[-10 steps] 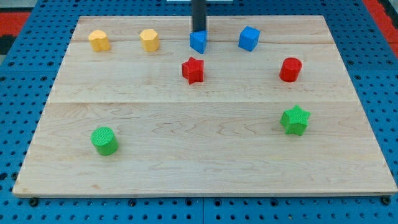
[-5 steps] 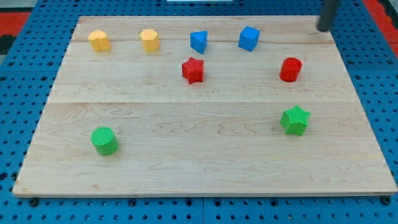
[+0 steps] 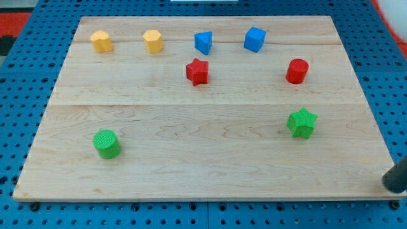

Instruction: Move your arm below green star

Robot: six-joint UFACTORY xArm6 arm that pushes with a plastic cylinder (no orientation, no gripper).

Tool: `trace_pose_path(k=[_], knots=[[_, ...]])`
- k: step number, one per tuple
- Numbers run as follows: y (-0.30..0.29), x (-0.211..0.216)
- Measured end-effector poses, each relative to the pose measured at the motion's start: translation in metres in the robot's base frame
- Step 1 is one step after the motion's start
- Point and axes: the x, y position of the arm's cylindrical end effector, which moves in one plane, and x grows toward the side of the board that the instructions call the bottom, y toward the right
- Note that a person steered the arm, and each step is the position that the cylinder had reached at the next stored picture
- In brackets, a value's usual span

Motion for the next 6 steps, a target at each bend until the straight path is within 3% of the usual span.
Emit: trace_pose_path(k=[5, 6], knots=[[-0.100, -0.048], [-0.108, -0.087]])
